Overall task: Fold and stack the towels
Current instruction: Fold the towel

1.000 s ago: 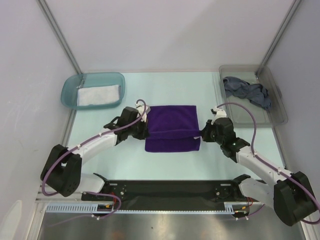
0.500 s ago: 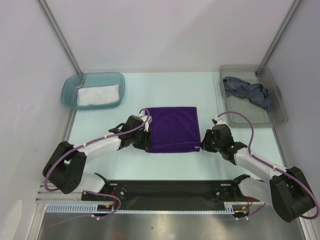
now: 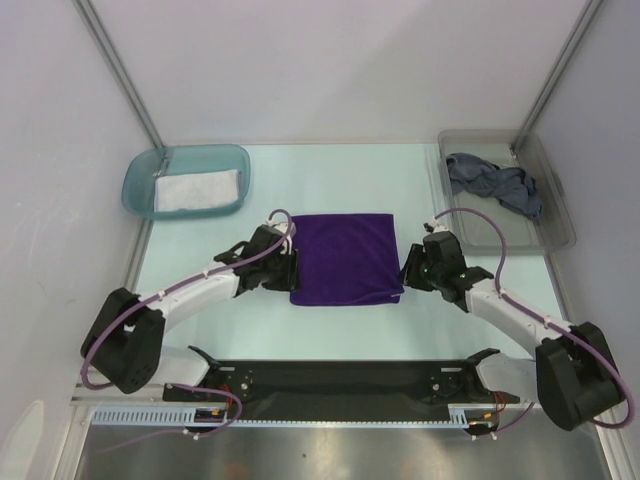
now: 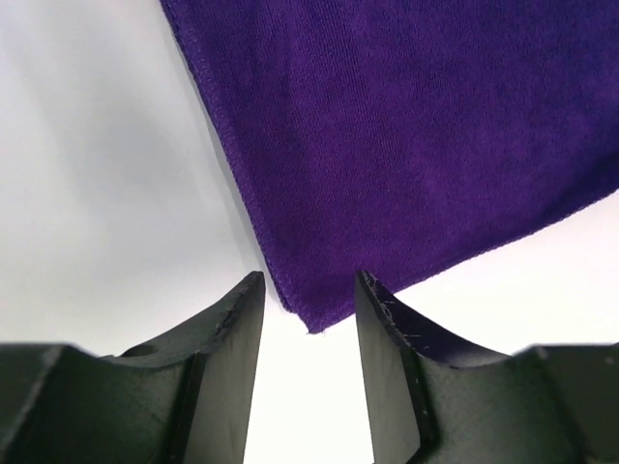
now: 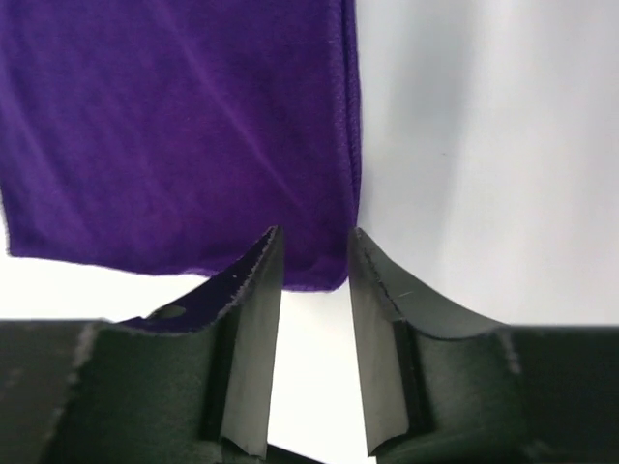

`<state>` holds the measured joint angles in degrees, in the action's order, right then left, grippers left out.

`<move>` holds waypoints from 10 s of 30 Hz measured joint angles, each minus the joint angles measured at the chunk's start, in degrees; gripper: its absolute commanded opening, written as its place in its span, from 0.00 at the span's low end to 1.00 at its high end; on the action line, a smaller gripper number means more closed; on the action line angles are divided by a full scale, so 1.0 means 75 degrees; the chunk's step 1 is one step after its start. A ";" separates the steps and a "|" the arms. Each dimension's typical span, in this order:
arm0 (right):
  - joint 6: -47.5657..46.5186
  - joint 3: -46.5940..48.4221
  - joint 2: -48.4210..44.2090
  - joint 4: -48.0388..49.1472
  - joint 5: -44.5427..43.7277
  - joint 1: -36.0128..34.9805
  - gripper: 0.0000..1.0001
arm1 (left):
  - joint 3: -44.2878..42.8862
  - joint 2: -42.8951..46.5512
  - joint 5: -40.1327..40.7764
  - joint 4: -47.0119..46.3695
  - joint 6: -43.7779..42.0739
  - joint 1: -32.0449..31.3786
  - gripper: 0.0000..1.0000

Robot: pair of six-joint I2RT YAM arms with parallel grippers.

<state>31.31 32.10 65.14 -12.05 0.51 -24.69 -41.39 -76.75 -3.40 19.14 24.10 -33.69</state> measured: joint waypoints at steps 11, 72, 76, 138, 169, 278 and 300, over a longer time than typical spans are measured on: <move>0.0038 -0.0533 0.0685 0.0262 0.0341 -0.0047 0.42 | 0.0286 -0.0571 0.0111 -0.0242 0.0679 -0.0009 0.42; -0.2900 0.4176 0.3232 -0.0761 0.2769 0.1635 0.57 | -0.5461 -0.3343 -0.0545 0.1381 -0.1862 0.1463 0.59; -0.3724 0.5368 0.4555 -0.1000 0.3144 0.2034 0.57 | -0.6266 -0.4473 -0.0734 0.1562 -0.2669 0.1830 0.59; -0.6863 0.9568 0.9122 -0.3515 0.5662 0.2696 0.01 | -0.9728 -0.7469 -0.2486 0.3602 -0.5744 0.2463 0.59; -0.5977 0.9221 0.9011 -0.2052 0.4983 0.2652 0.00 | -1.0381 -0.8233 -0.2151 0.3911 -0.5735 0.2410 0.00; -0.2259 0.0912 0.1180 -0.0644 0.0321 0.0367 0.02 | -0.1923 -0.1247 -0.0251 0.1017 -0.3381 0.0356 0.00; -0.1364 0.2212 0.0545 -0.1728 0.0510 0.0498 0.32 | -0.2725 -0.0962 -0.1177 0.1926 -0.2617 0.0283 0.35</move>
<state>21.08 48.69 69.23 -25.02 4.34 -20.95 -61.82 -83.96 -12.23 33.58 4.47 -31.57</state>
